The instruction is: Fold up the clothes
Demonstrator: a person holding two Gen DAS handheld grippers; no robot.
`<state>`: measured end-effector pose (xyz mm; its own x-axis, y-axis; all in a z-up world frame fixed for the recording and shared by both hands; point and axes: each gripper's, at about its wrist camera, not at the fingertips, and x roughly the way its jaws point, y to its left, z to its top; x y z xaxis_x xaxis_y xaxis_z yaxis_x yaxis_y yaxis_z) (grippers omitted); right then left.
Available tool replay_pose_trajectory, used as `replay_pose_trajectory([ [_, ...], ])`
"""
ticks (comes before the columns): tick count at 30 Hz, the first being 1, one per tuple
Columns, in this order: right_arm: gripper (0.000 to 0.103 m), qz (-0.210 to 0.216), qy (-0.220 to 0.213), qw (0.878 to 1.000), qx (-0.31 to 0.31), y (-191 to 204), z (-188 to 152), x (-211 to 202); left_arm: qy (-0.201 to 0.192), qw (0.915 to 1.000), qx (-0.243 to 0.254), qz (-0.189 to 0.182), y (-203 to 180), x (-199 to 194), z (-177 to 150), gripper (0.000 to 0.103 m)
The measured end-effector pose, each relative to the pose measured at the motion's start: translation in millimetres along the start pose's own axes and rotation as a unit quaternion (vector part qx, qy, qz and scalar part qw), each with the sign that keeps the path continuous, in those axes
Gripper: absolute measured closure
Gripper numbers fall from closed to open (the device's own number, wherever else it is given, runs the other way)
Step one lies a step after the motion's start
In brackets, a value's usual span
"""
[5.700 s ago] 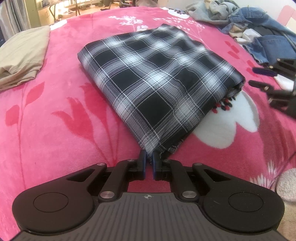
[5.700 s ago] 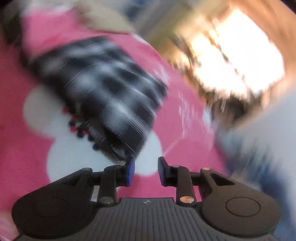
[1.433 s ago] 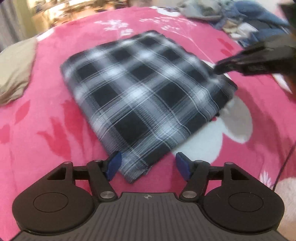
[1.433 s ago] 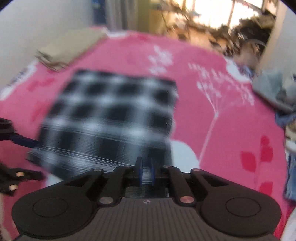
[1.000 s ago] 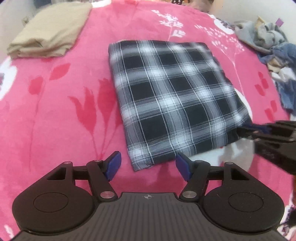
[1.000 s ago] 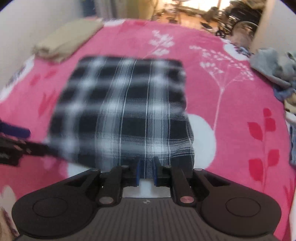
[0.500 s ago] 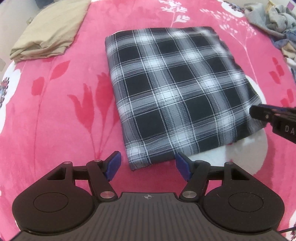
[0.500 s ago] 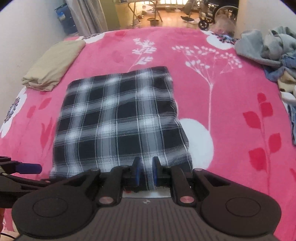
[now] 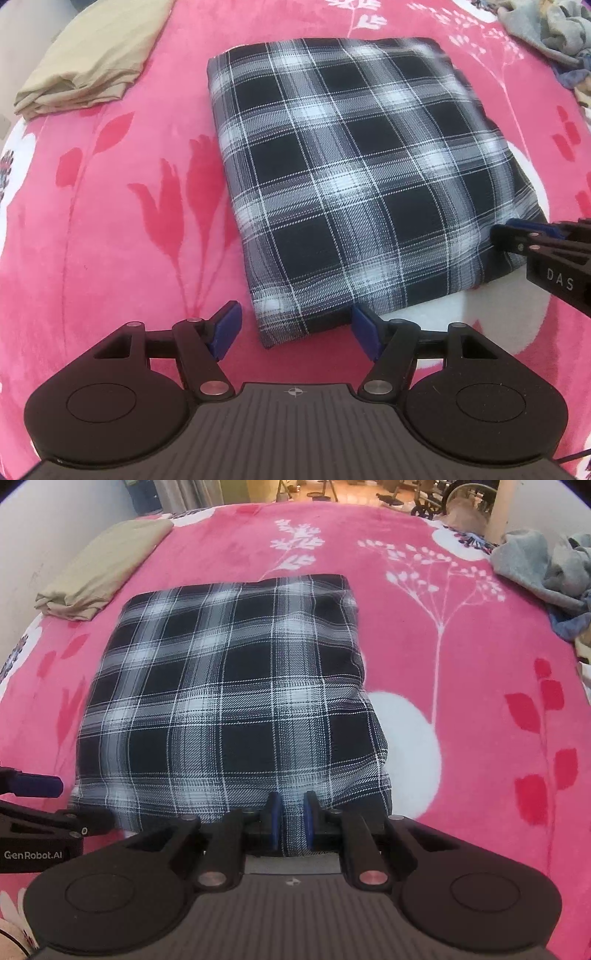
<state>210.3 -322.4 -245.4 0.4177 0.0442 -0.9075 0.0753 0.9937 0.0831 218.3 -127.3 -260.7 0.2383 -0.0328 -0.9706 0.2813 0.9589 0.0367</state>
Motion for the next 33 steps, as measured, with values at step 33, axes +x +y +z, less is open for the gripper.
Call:
replay_pose_trajectory([
  [33,0.089,0.028,-0.032,0.999,0.009,-6,20,-23,-0.084,0.9942,-0.058,-0.033,-7,14,-9,0.034],
])
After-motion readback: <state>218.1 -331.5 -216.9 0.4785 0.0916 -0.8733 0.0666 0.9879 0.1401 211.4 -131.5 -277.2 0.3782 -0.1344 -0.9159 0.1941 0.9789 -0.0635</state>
